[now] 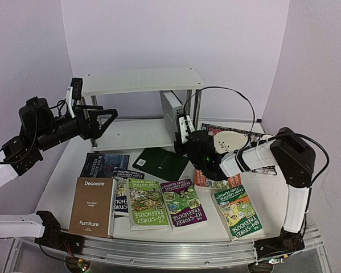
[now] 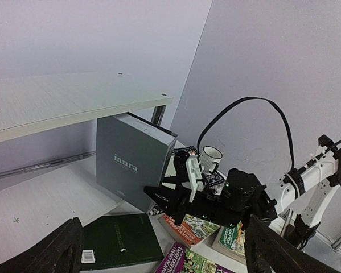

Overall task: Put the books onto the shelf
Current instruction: Place the book on the shelf.

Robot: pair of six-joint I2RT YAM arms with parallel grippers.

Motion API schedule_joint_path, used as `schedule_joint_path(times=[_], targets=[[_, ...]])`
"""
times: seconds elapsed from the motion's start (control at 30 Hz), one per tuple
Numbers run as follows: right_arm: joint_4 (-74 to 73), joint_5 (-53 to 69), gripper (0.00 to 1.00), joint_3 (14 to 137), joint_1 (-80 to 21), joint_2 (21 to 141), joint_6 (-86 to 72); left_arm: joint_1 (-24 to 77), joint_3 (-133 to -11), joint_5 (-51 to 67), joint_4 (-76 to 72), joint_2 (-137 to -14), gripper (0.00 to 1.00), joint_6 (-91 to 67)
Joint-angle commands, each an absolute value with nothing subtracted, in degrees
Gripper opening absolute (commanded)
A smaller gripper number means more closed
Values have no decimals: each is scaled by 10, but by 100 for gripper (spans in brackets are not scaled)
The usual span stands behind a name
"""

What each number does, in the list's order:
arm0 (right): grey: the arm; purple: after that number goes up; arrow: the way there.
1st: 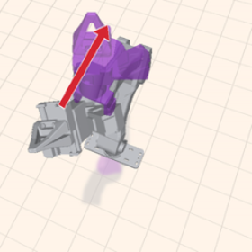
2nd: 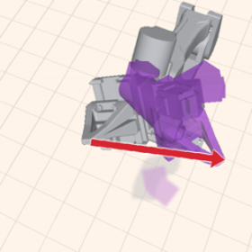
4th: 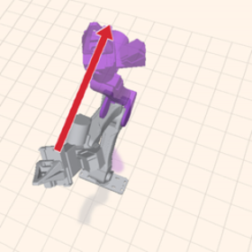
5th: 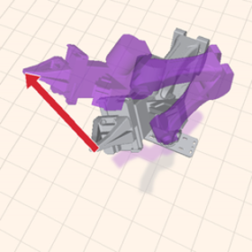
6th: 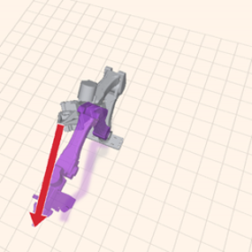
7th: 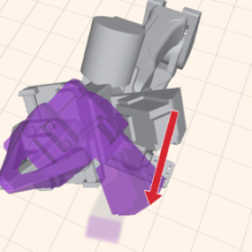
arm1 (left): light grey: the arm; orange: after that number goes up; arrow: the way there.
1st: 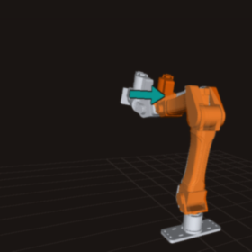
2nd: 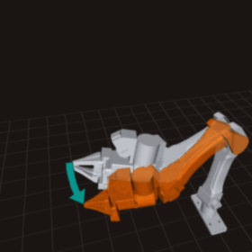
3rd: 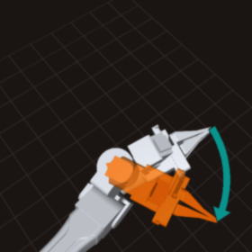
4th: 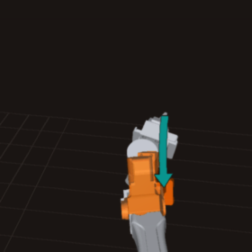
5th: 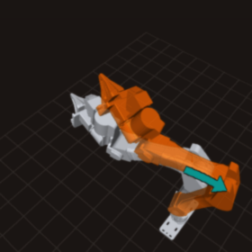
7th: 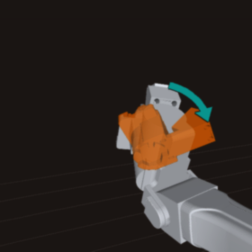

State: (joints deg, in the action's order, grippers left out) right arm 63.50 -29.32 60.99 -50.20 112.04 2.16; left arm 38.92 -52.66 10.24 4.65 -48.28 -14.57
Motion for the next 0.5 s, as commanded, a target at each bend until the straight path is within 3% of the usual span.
schedule_joint_path(times=[0.0, 0.47], targets=[[702, -340, 24, 674, -484, 1151, 5, 390, -532, 93, 59, -488, 99, -140], [688, -374, 25, 801, -444, 1261, -34, 390, -537, 105, 61, -510, 99, -143]])
